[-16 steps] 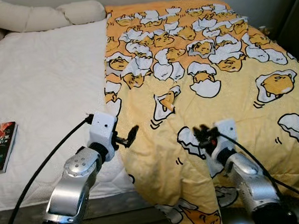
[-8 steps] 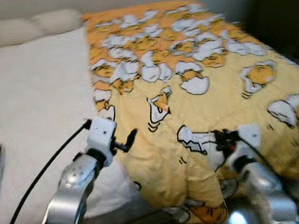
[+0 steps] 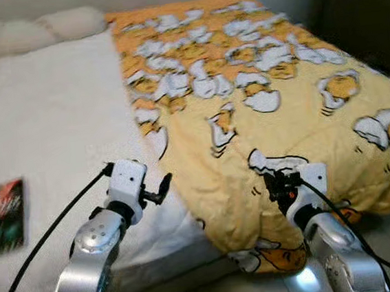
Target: Clean up the room
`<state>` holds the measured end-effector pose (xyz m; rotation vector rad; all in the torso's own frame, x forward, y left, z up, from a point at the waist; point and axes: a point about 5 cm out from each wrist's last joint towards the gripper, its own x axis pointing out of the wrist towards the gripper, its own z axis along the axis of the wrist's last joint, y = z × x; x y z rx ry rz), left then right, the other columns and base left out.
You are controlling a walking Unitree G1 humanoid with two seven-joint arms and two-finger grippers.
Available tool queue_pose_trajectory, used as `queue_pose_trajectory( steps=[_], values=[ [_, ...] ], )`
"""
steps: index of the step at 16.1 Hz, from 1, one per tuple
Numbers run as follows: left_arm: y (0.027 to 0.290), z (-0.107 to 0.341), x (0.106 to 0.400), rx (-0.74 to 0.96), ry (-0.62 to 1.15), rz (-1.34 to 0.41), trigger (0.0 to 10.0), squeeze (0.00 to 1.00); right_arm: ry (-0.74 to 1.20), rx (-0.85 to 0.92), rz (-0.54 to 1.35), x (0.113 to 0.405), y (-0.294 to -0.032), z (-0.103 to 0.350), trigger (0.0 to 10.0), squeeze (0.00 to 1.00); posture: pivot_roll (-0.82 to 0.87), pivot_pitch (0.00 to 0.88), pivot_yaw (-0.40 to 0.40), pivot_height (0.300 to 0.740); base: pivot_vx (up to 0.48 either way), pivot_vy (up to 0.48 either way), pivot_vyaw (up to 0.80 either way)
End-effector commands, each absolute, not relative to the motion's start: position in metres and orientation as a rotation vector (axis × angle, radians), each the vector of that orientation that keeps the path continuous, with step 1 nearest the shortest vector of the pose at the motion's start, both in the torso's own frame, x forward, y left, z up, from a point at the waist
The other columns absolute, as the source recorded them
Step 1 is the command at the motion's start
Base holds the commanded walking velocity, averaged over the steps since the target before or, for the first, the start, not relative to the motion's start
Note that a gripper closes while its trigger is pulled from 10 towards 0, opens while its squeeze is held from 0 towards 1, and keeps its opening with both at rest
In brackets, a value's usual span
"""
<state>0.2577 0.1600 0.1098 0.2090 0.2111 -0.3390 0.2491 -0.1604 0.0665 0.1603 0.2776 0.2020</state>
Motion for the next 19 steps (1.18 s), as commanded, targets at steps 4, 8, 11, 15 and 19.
queue_pose_trajectory(
  steps=[4, 8, 11, 15, 19],
  values=[
    [0.159, 0.117, 0.269, 0.175, 0.219, -0.368, 10.0, 0.06, 0.298, 0.138, 0.219, 0.250, -0.177, 0.066, 10.0, 0.00, 0.05, 0.000, 0.039, 0.740, 0.000, 0.000, 0.00],
    [0.156, 0.109, 0.288, 0.112, 0.323, -0.461, 10.0, 1.00, 0.321, 0.046, 0.314, 0.246, -0.188, 0.068, 10.0, 0.00, 0.02, 0.000, 0.049, 0.740, 0.000, 0.000, 0.00],
    [0.154, 0.091, 0.308, -0.013, 0.440, -0.418, 10.0, 0.00, 0.339, 0.020, 0.365, 0.242, -0.189, 0.069, 10.0, 0.00, 0.00, 0.000, 0.057, 0.740, 0.000, 0.000, 0.00],
    [0.144, 0.054, 0.320, -0.326, 0.618, -0.358, 10.0, 0.00, 0.357, 0.011, 0.483, 0.236, -0.179, 0.074, 10.0, 0.00, -0.03, 0.000, 0.066, 0.740, 0.000, 0.000, 0.00],
    [0.138, 0.022, 0.315, -0.285, 0.705, -0.322, 10.0, 0.00, 0.369, 0.020, 0.637, 0.219, -0.168, 0.093, 10.0, 0.00, -0.13, 0.000, 0.080, 0.740, 0.000, 0.000, 0.00]
  ],
)
